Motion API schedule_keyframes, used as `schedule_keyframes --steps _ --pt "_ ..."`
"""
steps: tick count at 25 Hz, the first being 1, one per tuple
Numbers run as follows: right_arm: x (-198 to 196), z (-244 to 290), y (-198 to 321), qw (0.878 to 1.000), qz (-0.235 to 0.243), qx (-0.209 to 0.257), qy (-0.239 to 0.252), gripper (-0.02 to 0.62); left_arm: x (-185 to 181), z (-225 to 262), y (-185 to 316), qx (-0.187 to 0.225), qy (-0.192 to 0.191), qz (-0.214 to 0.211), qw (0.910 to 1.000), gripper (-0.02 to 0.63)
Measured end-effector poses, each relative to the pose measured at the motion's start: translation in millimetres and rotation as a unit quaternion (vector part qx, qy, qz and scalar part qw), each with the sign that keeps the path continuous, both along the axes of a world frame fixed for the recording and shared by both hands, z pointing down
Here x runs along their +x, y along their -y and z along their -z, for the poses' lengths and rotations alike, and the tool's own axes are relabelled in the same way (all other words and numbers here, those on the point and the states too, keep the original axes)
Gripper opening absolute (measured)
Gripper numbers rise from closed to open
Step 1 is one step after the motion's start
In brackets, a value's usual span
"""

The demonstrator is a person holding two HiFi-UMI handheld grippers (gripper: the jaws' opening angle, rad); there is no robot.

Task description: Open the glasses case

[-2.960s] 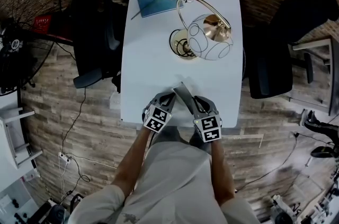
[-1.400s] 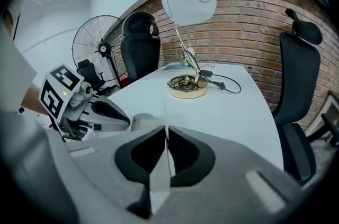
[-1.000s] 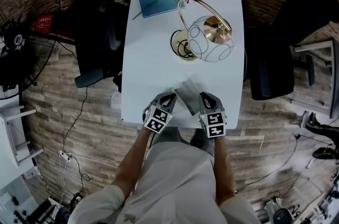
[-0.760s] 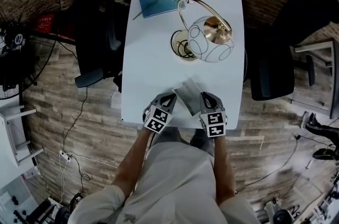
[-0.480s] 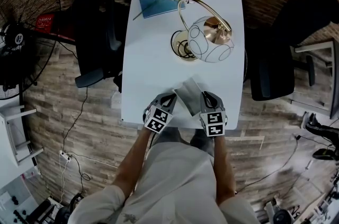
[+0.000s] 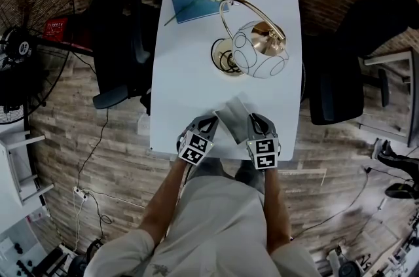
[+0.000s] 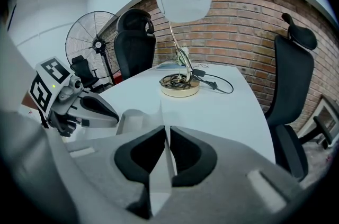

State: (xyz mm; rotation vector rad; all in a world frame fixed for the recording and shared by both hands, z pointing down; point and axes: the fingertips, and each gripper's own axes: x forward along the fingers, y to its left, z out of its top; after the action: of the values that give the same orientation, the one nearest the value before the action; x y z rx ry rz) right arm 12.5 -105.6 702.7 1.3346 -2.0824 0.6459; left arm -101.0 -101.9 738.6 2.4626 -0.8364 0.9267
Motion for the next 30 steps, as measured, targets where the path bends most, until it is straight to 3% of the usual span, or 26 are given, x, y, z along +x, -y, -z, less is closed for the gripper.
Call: schedule_keyframes --steps 18,30 --pt "-2 28 3 0.999 0.003 0.036 -0.015 0.04 1 30 18 0.04 -0.025 0.006 0.9989 0.005" --pt "-18 103 5 0.994 0.006 0.108 -0.027 0.04 8 108 29 0.1 -0.082 0.005 0.9916 0.006"
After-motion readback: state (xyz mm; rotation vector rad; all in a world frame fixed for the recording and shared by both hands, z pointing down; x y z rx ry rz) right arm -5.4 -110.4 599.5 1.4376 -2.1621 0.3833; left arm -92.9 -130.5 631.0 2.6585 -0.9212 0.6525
